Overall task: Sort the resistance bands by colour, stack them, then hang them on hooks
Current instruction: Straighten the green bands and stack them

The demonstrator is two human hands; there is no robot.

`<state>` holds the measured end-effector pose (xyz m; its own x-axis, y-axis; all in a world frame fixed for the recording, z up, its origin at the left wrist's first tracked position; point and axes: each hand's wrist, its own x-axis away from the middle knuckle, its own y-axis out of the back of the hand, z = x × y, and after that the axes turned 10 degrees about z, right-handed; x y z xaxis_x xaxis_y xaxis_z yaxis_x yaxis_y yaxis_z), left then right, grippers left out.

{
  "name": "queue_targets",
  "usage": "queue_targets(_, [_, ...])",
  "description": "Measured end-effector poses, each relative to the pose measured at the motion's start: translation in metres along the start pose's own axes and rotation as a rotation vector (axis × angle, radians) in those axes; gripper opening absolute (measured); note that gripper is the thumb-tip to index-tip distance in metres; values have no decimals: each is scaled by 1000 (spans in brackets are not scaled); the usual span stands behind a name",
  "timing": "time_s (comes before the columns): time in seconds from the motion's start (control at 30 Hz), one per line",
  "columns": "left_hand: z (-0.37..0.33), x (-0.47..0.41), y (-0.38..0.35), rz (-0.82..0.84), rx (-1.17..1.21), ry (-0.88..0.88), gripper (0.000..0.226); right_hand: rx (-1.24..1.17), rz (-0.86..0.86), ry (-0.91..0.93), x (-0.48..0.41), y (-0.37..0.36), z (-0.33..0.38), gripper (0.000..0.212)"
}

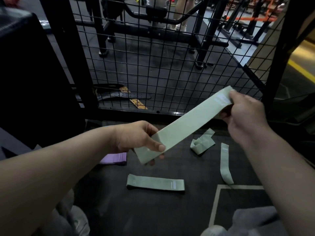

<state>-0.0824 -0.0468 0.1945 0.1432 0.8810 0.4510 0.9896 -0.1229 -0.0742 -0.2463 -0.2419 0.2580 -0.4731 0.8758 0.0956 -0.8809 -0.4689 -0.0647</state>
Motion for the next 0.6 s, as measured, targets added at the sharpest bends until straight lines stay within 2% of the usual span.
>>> queue_targets(0.13, [10, 14, 10, -106, -39, 64, 17, -31, -109, -4, -2, 8, -1, 13])
queue_targets(0.23, [21, 22, 25, -374, -19, 88, 10, -16, -108, -43, 3, 11, -15, 13])
queue_targets(0.33, [30, 25, 45, -642, 102, 75, 16, 80, -50, -134, 0, 5, -41, 16])
queue_targets(0.47, [58, 8, 63, -802, 123, 136, 9, 297, -43, -261, -23, -8, -107, 21])
queue_targets(0.53, [81, -12, 59, -835, 129, 218, 3, 387, -18, -388, -31, -4, -161, 19])
queue_targets(0.6, [116, -34, 52, -873, 170, 329, 6, 512, 16, -515, -33, 8, -221, 15])
